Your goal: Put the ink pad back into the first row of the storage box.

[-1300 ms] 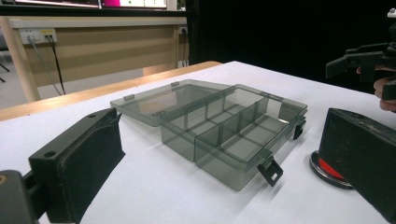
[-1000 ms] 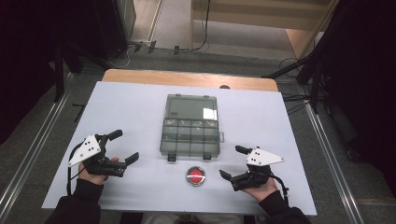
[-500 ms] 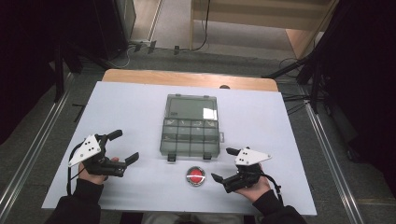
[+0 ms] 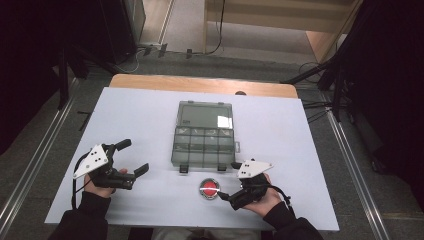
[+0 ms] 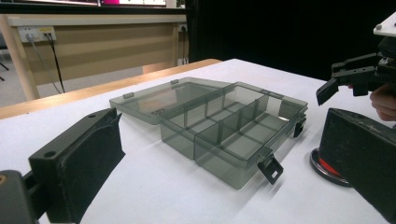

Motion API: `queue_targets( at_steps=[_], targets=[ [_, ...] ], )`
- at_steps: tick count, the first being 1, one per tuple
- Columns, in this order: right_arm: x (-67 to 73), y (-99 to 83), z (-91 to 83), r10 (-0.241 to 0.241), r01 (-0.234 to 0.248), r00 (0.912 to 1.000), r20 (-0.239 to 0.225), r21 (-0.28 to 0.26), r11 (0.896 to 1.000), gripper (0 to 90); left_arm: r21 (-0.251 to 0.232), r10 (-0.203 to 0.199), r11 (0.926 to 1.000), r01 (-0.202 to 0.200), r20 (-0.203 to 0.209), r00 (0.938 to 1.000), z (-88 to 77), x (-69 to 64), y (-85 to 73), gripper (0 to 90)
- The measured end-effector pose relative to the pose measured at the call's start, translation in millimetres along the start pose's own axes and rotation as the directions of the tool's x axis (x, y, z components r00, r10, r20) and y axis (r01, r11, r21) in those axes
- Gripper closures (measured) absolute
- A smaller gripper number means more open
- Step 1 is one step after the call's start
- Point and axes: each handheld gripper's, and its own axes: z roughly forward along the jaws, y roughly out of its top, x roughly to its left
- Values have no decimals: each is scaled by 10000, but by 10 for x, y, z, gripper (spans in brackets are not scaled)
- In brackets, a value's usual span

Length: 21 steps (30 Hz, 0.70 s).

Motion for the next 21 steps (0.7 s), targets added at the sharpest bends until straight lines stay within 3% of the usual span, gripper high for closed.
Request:
queue_targets(
  at_steps=[13,21],
  targets=[
    [44,153,134,-623,667,9971,-433,1092,9918,0,-19,1,10000,-1,8,10000,0,-3,1,0],
    [102,241,280,-1013,1189,9902,-963,1990,9728,0,-11,4,10000,-4,19,10000,3,-4,0,0]
  ],
)
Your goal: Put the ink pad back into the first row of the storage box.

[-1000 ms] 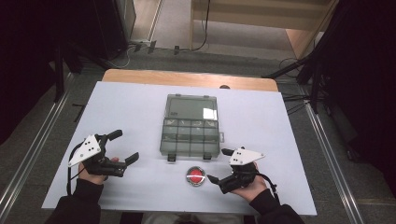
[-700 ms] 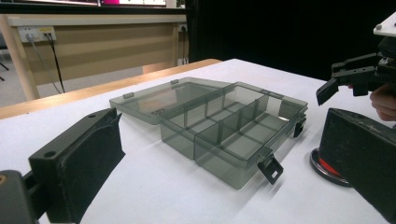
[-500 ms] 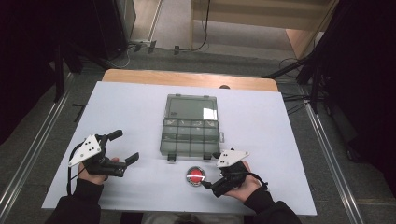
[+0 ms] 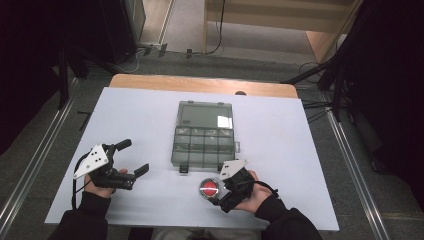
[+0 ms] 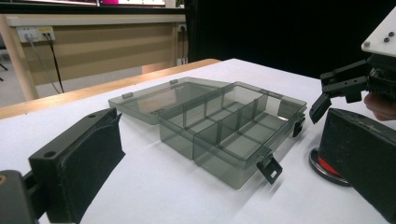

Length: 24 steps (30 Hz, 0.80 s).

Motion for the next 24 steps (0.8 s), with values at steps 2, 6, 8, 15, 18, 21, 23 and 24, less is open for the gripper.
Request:
queue_targets(
  at_steps=[2,6,8,15,18,21,23,24],
  targets=[
    [4,25,23,-150,150,9999,-53,109,9998,0,3,-1,10000,1,4,10000,0,-1,0,0],
    [5,78,63,-249,252,9996,-93,283,9993,0,4,7,10000,-7,9,10000,1,-2,0,0],
    [-3,96,86,-294,300,9994,-156,399,9988,1,-6,5,10000,-5,7,10000,3,-3,0,0],
    [0,146,162,-530,554,9982,-292,891,9945,38,0,5,10000,-5,4,10000,2,-2,0,0],
    [9,162,197,-619,659,9974,-381,1140,9913,65,-10,-2,10000,2,10,10000,3,-4,0,0],
    [16,176,218,-675,724,9968,-425,1261,9894,103,-6,11,10000,-11,16,10000,-1,-2,2,0],
    [19,191,222,-721,778,9962,-478,1302,9884,141,2,7,10000,-7,19,10000,0,-2,2,0],
    [21,197,222,-757,810,9961,-445,1348,9876,141,-4,6,10000,-6,11,10000,1,-2,1,0]
  ],
)
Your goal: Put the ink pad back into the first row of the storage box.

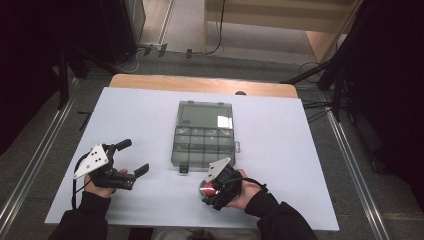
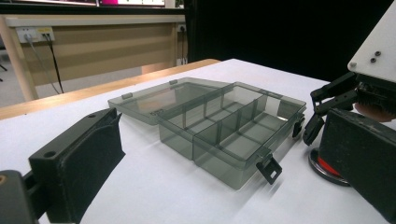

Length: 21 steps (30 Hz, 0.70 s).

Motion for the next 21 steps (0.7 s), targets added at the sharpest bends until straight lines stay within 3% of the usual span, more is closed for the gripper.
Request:
queue_targets(
  at_steps=[10,21],
  targets=[
    [-25,6,12,80,-79,9999,-75,102,9999,168,4,-4,10000,4,8,10000,1,-2,1,0],
    [-31,0,41,-25,28,9999,-108,303,9995,279,18,18,10000,-18,3,10000,2,-2,0,0]
  ],
)
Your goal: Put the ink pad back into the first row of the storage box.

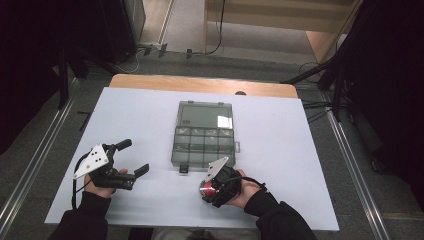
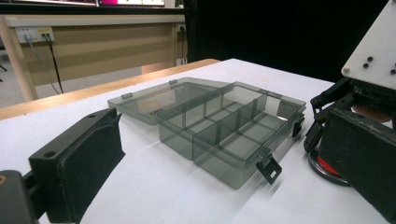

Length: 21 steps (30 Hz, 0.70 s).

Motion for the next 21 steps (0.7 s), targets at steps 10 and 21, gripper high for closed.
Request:
queue_targets(
  at_steps=[10,21],
  targets=[
    [15,4,-8,2,-2,9999,142,51,10000,310,5,21,10000,-21,15,10000,3,0,0,0],
    [-12,-1,-59,233,-231,9996,145,-186,9996,310,22,30,10000,-30,16,10000,3,2,-1,0]
  ],
)
